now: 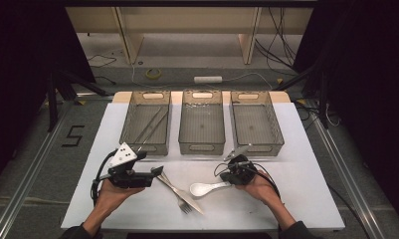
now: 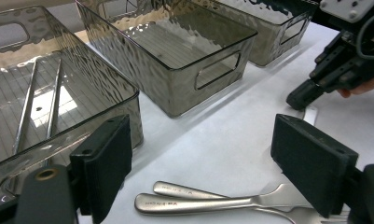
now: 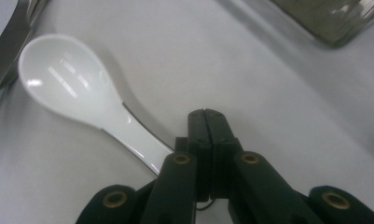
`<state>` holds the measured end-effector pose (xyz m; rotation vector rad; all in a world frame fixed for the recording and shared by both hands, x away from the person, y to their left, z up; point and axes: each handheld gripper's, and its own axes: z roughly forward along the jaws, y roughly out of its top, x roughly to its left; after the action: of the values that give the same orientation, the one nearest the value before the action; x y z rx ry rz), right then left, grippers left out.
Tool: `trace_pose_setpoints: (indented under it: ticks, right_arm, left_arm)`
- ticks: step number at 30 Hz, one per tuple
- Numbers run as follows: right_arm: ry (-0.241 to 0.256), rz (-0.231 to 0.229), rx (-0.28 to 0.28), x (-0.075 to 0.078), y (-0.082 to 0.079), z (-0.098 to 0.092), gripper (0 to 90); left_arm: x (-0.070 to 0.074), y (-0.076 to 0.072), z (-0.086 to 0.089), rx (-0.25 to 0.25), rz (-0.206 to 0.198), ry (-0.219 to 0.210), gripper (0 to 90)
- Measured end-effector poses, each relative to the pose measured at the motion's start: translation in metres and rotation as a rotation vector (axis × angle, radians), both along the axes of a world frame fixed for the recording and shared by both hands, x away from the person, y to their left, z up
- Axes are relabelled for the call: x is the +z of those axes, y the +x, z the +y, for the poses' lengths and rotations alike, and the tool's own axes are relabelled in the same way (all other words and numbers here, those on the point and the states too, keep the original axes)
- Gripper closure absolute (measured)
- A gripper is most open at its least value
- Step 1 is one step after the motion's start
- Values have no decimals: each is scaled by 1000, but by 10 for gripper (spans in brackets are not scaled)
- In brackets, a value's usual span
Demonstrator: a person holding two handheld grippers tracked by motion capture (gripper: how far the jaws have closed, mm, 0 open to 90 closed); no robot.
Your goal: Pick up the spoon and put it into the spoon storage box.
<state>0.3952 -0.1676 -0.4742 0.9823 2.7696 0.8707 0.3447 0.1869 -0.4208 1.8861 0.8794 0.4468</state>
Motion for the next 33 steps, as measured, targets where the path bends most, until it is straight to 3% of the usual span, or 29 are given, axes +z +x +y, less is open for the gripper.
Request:
trace_pose_setpoints:
  ticks: [14,18,21,26,33]
  right_arm:
    - [-42,41,84,5,-26,0,900]
    - [3,5,85,13,-28,-1,800]
    - [29,-2,111,16,-30,1,645]
    - [7,-1,145,18,-35,10,492]
    - [-37,1,157,13,-35,18,441]
  left_arm:
    - [0,0,0,1,-2,0,201]
    - [0,0,0,0,-4,0,200]
    - [0,0,0,-1,-7,5,200]
    - [0,0,0,3,-7,-3,200]
    - [0,0,-1,-2,-6,4,200]
